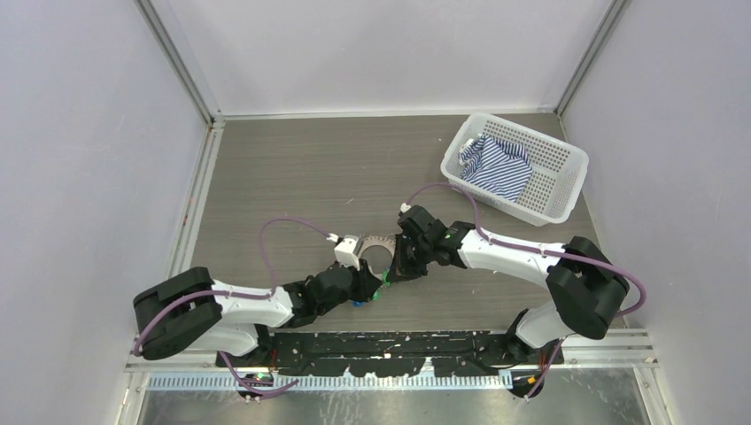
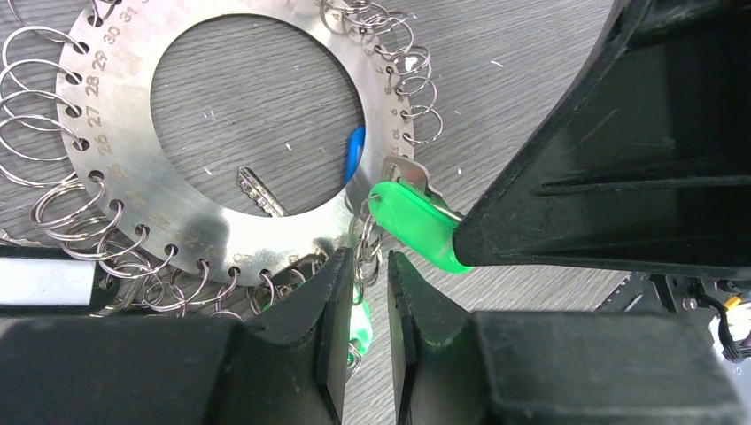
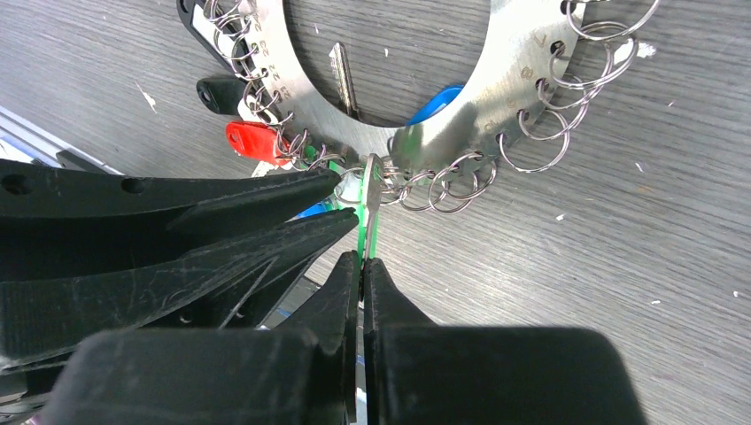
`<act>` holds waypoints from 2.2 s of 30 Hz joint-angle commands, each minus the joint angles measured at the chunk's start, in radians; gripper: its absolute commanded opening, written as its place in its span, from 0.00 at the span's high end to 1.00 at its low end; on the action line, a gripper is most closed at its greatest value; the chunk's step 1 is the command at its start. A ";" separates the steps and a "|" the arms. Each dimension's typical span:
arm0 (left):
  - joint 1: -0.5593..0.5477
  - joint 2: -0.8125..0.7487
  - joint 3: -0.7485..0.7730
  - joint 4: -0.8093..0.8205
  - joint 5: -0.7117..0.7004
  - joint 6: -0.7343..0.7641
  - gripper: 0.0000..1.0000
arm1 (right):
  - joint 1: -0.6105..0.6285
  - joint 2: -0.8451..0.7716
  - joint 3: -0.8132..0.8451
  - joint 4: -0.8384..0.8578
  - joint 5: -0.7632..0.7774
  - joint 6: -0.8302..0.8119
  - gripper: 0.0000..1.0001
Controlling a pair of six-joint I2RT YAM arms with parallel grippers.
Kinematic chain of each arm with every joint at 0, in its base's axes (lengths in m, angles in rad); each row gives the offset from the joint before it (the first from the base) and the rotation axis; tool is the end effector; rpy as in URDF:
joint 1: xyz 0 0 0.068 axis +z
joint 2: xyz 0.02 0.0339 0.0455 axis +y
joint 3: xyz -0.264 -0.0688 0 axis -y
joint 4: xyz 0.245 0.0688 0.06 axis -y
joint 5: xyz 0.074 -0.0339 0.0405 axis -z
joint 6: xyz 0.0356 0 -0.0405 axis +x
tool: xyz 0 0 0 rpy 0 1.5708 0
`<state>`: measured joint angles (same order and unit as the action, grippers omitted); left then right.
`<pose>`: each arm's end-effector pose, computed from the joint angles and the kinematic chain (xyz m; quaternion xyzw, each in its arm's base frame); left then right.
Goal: Remove the keys from the keyring
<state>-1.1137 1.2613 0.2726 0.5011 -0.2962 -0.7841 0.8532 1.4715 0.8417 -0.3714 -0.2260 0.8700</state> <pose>0.1064 -0.1927 0.1427 0.0640 0.8485 -0.3407 0.3998 0.1819 0.2206 0.1889 -0.0237 0.9538 0.2823 0.0997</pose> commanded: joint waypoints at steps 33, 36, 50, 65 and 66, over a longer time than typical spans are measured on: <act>-0.005 0.162 0.045 0.171 -0.002 0.000 0.80 | -0.006 -0.048 -0.014 0.035 0.017 0.031 0.99; -0.005 0.168 0.048 0.172 0.005 -0.003 0.81 | -0.007 -0.052 -0.016 0.035 0.021 0.031 0.99; -0.004 0.098 0.039 0.100 0.004 0.036 1.00 | -0.012 -0.072 -0.030 0.041 0.014 0.021 0.99; -0.004 0.055 0.024 0.150 0.009 0.179 1.00 | -0.011 -0.114 -0.089 0.056 0.036 0.029 0.99; -0.004 0.055 0.021 0.153 0.007 0.181 1.00 | -0.011 -0.119 -0.085 0.048 0.043 0.024 0.99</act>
<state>-1.1137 1.3415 0.2970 0.5884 -0.2687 -0.6472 0.8467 1.4117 0.7567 -0.3355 -0.2092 0.8940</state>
